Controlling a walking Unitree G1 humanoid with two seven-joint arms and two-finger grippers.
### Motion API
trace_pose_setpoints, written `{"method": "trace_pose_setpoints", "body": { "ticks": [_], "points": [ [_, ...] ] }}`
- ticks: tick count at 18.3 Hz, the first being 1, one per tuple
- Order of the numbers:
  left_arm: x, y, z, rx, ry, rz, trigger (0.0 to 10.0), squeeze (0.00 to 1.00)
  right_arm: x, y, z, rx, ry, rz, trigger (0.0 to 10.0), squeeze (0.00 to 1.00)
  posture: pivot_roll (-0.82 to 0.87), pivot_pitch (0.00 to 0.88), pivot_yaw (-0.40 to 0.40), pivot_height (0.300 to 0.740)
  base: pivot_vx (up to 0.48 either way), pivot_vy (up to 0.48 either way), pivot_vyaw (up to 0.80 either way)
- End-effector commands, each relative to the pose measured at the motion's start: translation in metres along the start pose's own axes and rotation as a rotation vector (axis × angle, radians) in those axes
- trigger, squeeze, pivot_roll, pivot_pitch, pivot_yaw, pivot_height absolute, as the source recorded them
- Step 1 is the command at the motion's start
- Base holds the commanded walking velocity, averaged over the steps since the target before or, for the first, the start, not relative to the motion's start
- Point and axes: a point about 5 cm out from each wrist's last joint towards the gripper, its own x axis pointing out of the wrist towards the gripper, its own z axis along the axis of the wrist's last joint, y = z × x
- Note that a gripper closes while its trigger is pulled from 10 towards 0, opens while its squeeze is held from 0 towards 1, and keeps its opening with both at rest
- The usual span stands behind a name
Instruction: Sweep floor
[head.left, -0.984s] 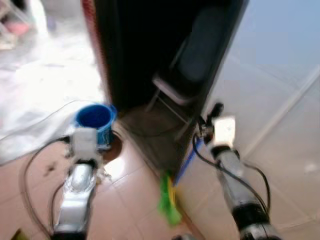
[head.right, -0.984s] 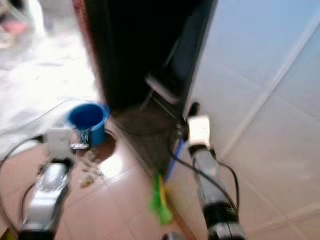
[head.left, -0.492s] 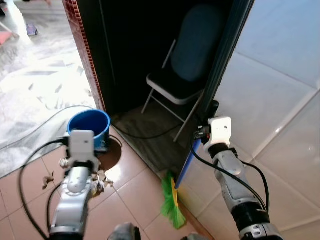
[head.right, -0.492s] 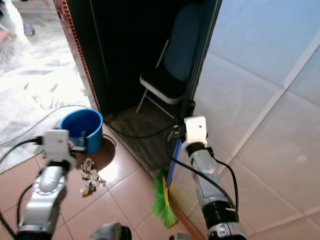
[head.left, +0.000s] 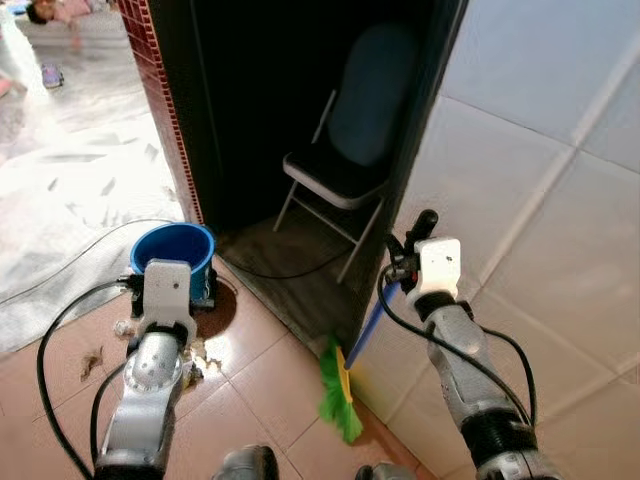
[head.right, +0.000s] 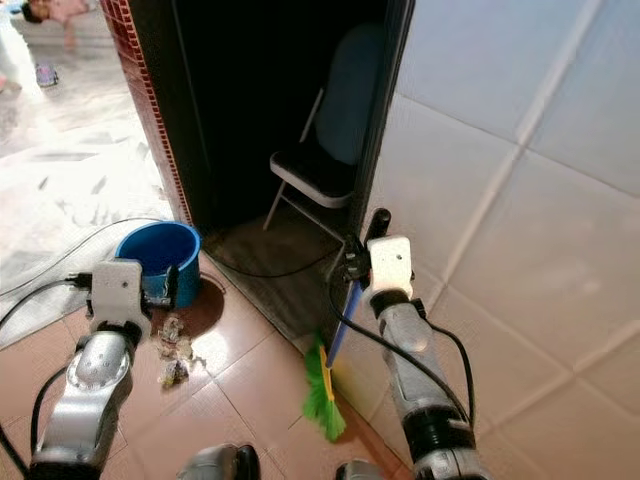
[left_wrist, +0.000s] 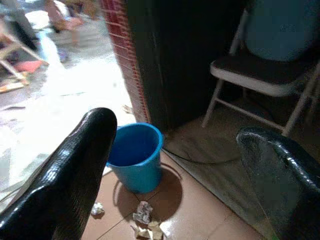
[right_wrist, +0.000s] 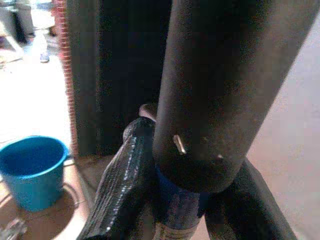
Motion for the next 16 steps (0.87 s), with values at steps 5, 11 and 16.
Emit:
{"method": "trace_pose_setpoints", "body": {
  "ticks": [5,11,16],
  "points": [
    [-0.001,0.008,-0.004,-0.011,0.021,0.01,10.0,0.0,0.006,-0.006,0.008,-0.079,-0.017,-0.02,10.0,0.0,0.01,0.033,-0.02,0.74,0.0,0.0,0.0],
    [-0.003,0.009,-0.013,0.003,0.052,0.01,10.0,0.0,-0.007,-0.017,0.004,-0.042,0.012,-0.106,10.0,0.0,0.01,0.009,-0.019,0.74,0.0,0.0,0.0],
    [-0.022,0.011,-0.025,0.02,0.074,0.001,10.0,0.0,-0.036,-0.032,0.002,-0.064,0.025,-0.195,10.0,0.0,0.0,0.0,-0.004,0.74,0.0,0.0,0.0]
  ]
}}
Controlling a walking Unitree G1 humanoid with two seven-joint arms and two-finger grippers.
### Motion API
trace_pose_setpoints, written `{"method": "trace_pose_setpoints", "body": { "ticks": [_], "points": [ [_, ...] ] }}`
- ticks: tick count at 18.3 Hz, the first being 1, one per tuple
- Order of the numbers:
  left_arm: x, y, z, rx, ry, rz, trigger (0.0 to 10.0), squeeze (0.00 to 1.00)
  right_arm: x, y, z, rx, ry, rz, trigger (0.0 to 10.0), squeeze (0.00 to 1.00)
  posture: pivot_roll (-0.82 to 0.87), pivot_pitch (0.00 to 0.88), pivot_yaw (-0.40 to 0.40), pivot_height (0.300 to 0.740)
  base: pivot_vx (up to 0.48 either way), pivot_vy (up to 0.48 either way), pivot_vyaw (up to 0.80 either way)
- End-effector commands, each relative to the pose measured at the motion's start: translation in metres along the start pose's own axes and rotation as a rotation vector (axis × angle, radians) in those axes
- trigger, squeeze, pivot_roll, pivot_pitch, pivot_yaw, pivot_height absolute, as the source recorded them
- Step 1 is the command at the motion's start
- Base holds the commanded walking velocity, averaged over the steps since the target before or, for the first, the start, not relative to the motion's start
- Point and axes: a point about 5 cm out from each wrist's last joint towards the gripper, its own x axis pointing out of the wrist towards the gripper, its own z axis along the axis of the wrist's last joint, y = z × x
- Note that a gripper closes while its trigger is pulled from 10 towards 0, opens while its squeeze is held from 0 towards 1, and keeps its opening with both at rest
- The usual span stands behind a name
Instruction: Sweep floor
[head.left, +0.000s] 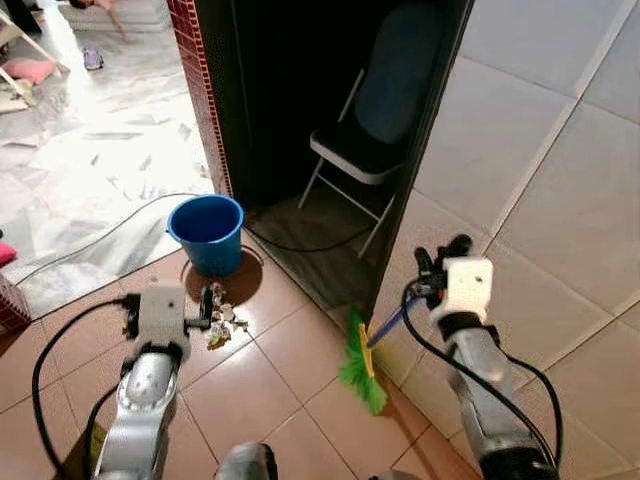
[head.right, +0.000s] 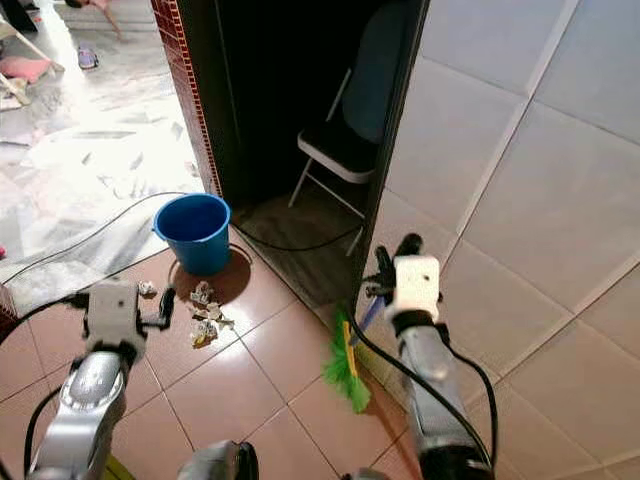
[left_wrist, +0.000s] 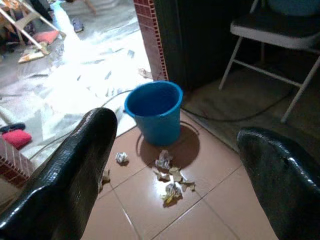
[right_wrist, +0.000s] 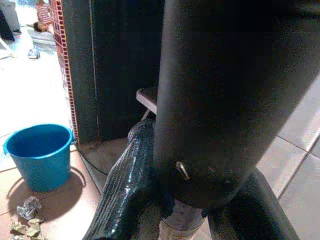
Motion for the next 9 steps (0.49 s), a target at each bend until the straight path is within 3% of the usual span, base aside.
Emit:
{"method": "trace_pose_setpoints", "body": {
  "ticks": [1,5,9],
  "points": [
    [-0.002,0.002,0.007,0.026,-0.038,-0.01,10.0,0.0,-0.007,-0.023,0.001,-0.066,0.016,-0.087,10.0,0.0,0.0,0.0,0.0,0.74,0.0,0.0,0.0],
    [-0.01,0.001,0.002,0.03,-0.025,-0.021,10.0,0.0,-0.022,-0.026,-0.004,-0.079,0.056,-0.078,10.0,0.0,0.0,0.0,0.007,0.74,0.0,0.0,0.0],
    [-0.013,-0.003,0.0,0.024,-0.019,-0.028,10.0,0.0,-0.023,-0.027,-0.008,-0.066,0.094,-0.112,10.0,0.0,-0.01,0.0,0.008,0.74,0.0,0.0,0.0]
  ]
}}
